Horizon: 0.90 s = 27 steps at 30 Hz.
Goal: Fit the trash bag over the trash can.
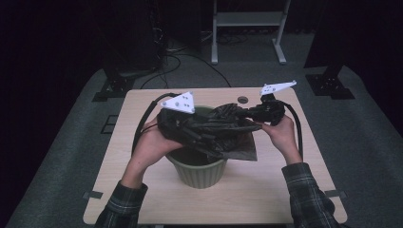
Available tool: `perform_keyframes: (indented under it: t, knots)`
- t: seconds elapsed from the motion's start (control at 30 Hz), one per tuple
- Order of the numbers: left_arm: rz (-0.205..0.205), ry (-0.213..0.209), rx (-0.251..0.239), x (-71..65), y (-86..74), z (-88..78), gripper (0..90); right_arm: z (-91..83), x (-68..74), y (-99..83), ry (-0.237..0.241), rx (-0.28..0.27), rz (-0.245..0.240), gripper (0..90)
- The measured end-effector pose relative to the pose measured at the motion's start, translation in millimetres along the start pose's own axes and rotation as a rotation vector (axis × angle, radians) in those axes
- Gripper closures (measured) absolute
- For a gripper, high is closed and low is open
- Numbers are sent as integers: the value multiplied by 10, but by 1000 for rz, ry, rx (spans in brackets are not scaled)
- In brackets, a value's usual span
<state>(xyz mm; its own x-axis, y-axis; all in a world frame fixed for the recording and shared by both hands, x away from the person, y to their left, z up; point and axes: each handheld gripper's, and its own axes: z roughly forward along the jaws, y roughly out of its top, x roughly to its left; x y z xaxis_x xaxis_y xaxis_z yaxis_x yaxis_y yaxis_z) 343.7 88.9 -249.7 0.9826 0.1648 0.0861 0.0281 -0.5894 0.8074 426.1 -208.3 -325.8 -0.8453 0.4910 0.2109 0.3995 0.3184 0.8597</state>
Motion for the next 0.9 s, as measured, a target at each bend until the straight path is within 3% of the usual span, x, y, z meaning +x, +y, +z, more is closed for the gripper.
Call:
perform_keyframes:
  t: [0.03, 0.17, 0.23, 0.4, 0.67, 0.9]
  knots:
    - [1, -10, 9, 8, 9, 30, 429, -1, 2, 1, 2, -2, -3, 898]
    - [-35, -44, 18, 71, -15, 57, 799, -35, 22, -2, 0, -7, -12, 897]
    - [-54, -41, 24, 105, -50, 37, 898, -75, 28, -7, -6, -19, -11, 845]
    - [-100, 25, 5, 175, -193, -67, 899, -220, 66, -19, -21, -53, -13, 740]
    - [-168, 111, -20, 256, -391, -223, 899, -480, 205, -92, -23, -75, -33, 649]
    - [-218, 165, -27, 283, -453, -217, 899, -629, 565, -183, 48, -104, -80, 608]
